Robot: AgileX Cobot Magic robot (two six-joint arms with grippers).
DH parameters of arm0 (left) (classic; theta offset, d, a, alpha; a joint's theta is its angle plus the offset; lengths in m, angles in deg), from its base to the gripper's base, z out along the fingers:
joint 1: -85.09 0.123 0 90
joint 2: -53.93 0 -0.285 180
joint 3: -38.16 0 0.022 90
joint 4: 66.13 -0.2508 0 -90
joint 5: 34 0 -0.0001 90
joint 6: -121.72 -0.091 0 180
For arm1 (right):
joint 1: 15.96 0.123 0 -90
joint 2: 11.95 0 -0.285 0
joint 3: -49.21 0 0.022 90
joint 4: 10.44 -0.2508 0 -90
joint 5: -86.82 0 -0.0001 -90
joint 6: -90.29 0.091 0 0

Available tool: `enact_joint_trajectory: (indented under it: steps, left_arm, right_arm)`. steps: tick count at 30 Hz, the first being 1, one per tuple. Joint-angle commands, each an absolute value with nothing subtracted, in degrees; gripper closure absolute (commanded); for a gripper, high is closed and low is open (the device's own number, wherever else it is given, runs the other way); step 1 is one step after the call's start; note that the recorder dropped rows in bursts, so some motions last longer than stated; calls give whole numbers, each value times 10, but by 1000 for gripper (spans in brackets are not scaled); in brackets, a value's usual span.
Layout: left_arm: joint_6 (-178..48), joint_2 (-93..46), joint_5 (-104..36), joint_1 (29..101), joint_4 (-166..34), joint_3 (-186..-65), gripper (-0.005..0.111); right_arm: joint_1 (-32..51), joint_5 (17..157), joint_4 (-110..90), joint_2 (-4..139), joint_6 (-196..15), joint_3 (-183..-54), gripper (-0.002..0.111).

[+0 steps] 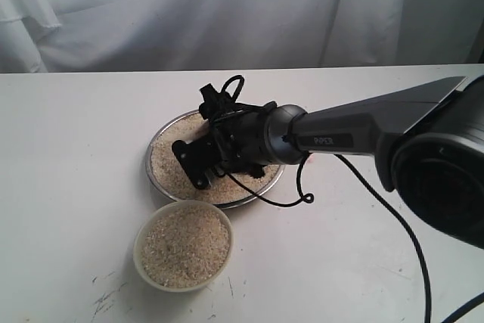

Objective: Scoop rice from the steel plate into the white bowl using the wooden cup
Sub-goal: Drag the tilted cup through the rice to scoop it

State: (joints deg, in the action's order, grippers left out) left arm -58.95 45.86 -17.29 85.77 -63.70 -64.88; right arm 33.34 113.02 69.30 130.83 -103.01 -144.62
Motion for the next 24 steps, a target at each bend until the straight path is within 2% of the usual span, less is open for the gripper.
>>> enact_joint_trajectory:
  steps: [1,24]
  left_arm:
    - [-588,461,-177,857,-637,-646,107]
    - [-588,461,-177,857,-637,-646,107]
  right_arm:
    - [322,1073,638,1306,-1017,-1448,108]
    - [302,992,469,1306,-1017,-1448,108]
